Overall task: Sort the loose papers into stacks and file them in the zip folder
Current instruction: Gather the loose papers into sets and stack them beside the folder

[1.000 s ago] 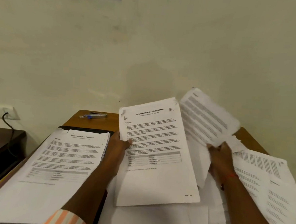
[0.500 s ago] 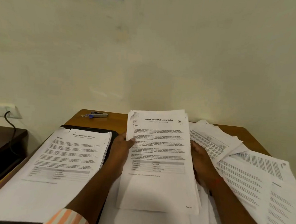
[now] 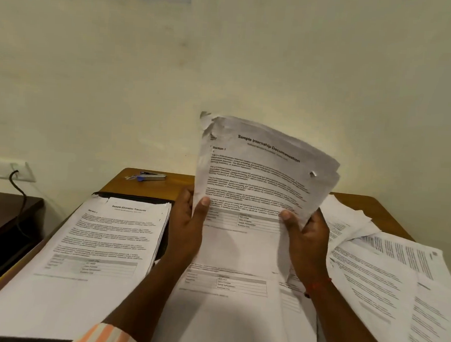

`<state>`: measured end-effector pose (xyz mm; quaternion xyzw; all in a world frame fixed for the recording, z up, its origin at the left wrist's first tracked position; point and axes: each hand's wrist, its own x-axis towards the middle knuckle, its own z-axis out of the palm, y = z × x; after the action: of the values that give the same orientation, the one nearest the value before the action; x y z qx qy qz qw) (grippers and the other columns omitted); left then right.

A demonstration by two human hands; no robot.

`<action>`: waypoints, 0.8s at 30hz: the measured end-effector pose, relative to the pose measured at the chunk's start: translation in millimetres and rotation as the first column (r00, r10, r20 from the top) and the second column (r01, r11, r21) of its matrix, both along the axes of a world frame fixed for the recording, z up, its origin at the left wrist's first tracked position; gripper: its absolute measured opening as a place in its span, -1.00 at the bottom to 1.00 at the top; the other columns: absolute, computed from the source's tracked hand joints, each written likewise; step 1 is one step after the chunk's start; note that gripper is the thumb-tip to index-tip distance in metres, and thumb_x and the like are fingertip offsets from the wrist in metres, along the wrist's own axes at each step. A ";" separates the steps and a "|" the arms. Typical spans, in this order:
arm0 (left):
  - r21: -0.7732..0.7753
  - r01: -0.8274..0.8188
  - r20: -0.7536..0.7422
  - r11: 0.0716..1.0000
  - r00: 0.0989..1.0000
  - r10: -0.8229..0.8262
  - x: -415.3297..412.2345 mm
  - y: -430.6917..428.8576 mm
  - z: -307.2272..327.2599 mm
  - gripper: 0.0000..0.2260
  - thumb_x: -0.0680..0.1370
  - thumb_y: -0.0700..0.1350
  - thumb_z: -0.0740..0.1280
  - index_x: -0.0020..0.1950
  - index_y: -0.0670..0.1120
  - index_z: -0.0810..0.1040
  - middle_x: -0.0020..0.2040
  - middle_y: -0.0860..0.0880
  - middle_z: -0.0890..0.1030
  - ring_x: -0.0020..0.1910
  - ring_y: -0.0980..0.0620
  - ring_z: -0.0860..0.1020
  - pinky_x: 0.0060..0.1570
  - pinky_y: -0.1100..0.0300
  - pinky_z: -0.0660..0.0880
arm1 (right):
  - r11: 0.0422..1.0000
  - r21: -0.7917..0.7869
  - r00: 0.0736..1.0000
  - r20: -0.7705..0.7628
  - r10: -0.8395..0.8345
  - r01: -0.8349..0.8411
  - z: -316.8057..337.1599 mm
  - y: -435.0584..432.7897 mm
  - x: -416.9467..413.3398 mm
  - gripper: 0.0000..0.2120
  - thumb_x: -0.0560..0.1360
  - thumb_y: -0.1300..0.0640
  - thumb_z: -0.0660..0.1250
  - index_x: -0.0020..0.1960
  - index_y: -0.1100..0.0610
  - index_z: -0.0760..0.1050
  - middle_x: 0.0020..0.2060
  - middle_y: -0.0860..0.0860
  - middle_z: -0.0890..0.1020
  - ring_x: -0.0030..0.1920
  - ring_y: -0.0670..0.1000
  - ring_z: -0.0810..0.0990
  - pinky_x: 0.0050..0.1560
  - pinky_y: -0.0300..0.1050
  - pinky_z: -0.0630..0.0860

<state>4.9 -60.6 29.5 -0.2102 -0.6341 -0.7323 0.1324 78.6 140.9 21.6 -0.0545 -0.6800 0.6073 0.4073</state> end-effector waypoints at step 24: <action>-0.168 0.043 0.152 0.985 0.988 -0.017 -14.1 -6.5 -9.7 -0.70 0.62 -0.03 0.37 0.35 0.11 0.49 0.10 0.20 0.66 -0.02 0.32 0.65 -0.23 0.40 0.57 | 0.978 0.103 0.974 0.158 0.163 -0.181 -20.3 5.4 -6.8 -0.60 0.61 0.23 0.33 0.32 -0.16 0.40 0.24 -0.25 0.59 0.27 -0.25 0.53 0.25 -0.35 0.47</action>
<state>-9.2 -67.0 19.7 -0.1747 -0.6995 -0.6908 0.0549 71.8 146.2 1.3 -0.0168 -0.7450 0.5936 0.3037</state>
